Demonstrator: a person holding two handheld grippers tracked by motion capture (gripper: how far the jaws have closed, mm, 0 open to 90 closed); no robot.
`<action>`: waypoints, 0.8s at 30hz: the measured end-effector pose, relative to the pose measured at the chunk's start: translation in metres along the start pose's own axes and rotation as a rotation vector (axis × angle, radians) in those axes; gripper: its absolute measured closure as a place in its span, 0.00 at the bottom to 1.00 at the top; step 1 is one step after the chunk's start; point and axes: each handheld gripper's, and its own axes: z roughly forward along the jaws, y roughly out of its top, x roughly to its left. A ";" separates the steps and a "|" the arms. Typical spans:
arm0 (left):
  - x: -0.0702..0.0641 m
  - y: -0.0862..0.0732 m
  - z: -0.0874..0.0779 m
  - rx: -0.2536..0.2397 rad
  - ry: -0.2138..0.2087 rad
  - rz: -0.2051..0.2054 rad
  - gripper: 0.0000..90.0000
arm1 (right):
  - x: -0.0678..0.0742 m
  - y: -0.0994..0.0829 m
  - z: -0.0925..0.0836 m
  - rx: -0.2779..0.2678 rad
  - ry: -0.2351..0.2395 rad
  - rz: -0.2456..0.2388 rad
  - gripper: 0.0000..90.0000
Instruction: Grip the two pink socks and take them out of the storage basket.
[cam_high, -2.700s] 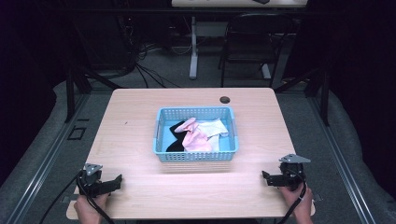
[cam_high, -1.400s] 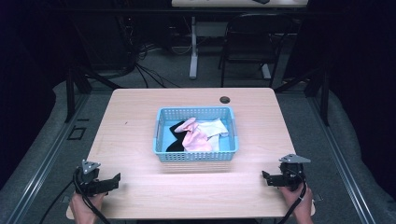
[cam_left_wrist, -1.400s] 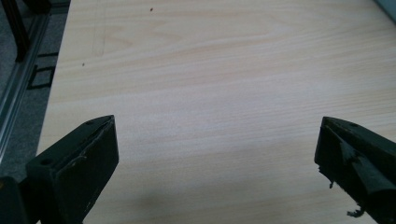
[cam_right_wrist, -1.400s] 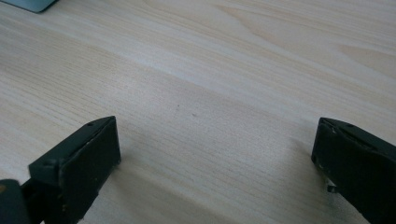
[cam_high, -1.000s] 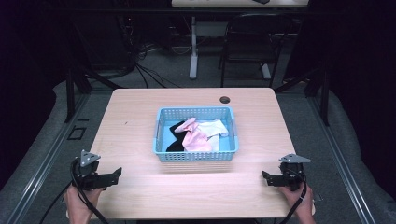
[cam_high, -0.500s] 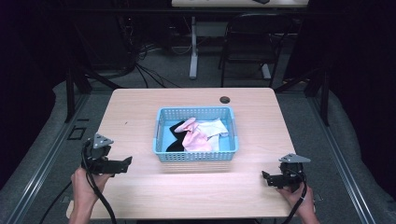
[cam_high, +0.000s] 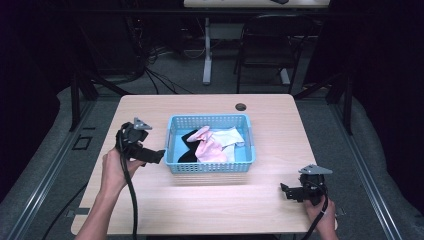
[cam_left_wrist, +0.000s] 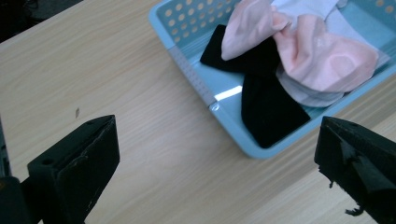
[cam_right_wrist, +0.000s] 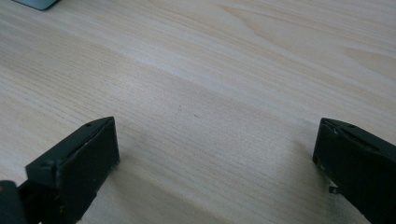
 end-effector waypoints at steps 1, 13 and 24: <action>-0.002 0.005 0.002 0.006 -0.008 0.009 0.00 | 0.000 0.000 0.000 0.000 0.000 0.000 0.00; -0.021 0.051 0.044 0.098 -0.085 0.088 0.00 | 0.000 0.000 0.000 0.000 0.001 -0.001 0.00; -0.036 0.084 0.086 0.199 -0.133 0.135 0.01 | 0.000 0.000 0.000 0.001 0.001 -0.002 0.00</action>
